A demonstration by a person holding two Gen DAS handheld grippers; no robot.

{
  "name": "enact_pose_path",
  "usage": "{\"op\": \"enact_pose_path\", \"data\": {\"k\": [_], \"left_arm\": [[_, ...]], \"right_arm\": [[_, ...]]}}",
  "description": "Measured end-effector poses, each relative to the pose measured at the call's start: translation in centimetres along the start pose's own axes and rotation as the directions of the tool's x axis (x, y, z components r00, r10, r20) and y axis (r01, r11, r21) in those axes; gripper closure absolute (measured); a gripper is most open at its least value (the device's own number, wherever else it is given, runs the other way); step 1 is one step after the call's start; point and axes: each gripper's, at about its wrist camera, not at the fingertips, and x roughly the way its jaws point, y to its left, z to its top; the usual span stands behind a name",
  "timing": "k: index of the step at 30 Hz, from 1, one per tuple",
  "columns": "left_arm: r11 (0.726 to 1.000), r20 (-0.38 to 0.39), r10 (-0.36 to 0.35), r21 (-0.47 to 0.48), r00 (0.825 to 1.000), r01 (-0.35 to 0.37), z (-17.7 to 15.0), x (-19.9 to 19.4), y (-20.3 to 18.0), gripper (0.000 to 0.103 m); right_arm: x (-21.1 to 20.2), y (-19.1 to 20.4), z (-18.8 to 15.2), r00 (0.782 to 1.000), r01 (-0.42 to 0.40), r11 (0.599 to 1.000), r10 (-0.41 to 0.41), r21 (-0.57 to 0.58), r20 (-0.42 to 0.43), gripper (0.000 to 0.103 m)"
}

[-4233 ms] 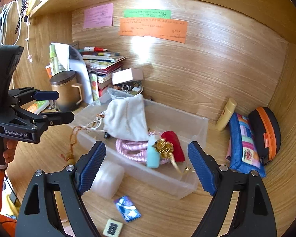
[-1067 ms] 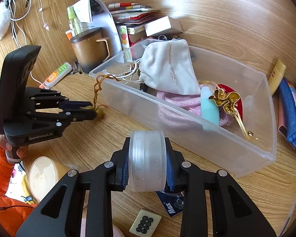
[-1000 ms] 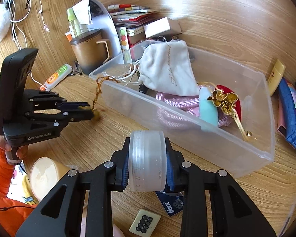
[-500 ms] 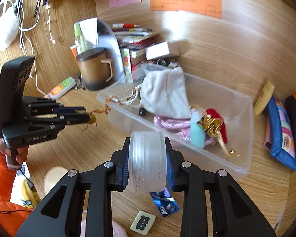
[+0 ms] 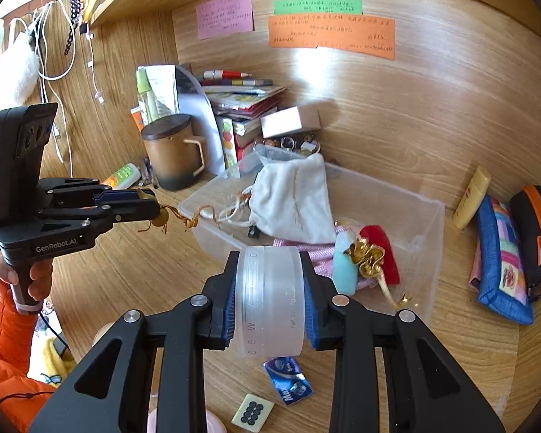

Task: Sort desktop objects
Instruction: 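Carry the clear round container and gourd charm over the clear plastic box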

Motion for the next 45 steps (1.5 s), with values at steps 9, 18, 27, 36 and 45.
{"op": "enact_pose_path", "data": {"k": [9,18,27,36,45], "left_arm": [[0.999,0.008,-0.019,0.038,1.0,0.019,1.7,0.6,-0.6,0.087],[0.999,-0.007,-0.04,0.03,0.999,0.04,2.8,2.4,0.0,0.087],[0.997,-0.047,-0.061,0.037,0.997,0.063,3.0,4.6,0.4,0.087],[0.997,-0.09,-0.06,0.039,0.994,0.064,2.9,6.8,1.0,0.087],[0.999,-0.122,-0.031,0.027,0.992,0.034,2.7,8.4,1.3,0.087]], "right_arm": [[-0.5,-1.5,1.9,0.999,-0.008,1.0,0.007,0.026,0.047,0.076],[1.8,-2.8,3.3,1.0,-0.006,0.999,0.005,0.033,0.023,0.076],[5.5,-3.3,3.9,0.999,0.005,1.0,-0.004,0.022,-0.042,0.076],[7.6,-3.8,3.6,0.998,-0.002,1.0,0.004,0.031,-0.069,0.076],[9.6,-4.6,3.0,0.992,-0.029,0.997,0.037,0.065,-0.118,0.076]]}}
